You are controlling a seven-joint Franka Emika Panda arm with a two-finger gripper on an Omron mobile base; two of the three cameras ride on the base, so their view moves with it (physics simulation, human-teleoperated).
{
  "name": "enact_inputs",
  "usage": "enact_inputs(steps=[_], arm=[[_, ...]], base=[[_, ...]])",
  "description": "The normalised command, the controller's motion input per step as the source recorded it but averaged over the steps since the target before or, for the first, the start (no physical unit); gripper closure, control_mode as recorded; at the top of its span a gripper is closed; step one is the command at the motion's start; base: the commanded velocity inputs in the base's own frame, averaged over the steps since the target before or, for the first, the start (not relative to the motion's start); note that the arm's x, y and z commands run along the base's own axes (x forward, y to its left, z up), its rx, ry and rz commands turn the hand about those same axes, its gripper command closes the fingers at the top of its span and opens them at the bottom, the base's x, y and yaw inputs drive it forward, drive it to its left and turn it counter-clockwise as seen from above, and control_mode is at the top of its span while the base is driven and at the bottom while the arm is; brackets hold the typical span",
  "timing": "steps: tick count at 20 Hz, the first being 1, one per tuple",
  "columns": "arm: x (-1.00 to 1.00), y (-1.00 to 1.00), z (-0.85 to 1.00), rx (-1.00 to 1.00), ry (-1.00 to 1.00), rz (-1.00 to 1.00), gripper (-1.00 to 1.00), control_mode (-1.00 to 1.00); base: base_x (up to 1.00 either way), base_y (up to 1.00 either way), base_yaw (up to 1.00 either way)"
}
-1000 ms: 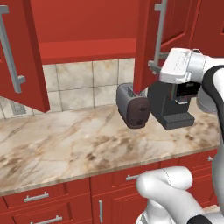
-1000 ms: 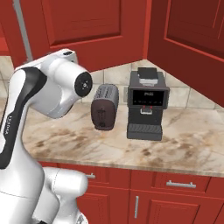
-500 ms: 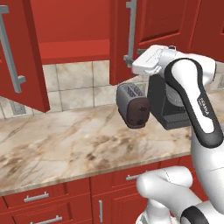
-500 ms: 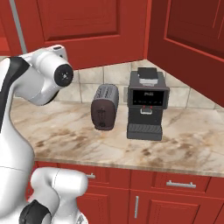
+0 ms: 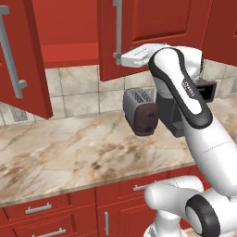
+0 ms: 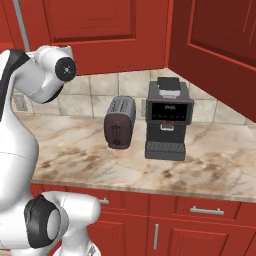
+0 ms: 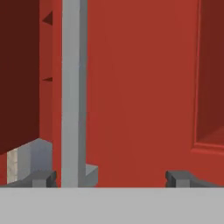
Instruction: Close all open cabinet doors.
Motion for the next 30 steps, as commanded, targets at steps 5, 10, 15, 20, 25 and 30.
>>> enact_inputs(steps=[5,10,15,20,25,30], arm=[[0.64,0.4,0.0,0.0,0.13,0.02,-1.0,-1.0],[0.59,0.4,0.0,0.0,0.11,0.03,-1.0,-1.0],[0.53,0.41,0.0,0.0,0.11,0.02,-1.0,-1.0],[0.47,0.45,-0.15,0.0,0.12,0.03,-1.0,-1.0],[0.39,0.36,-0.29,0.0,0.1,0.05,-1.0,-1.0],[0.23,0.24,-0.4,0.0,0.04,0.08,-1.0,-1.0]], base=[[0.0,0.0,0.0],[0.0,0.0,0.0],[0.0,0.0,0.0],[0.0,0.0,0.0],[0.0,0.0,0.0],[0.0,0.0,0.0]])
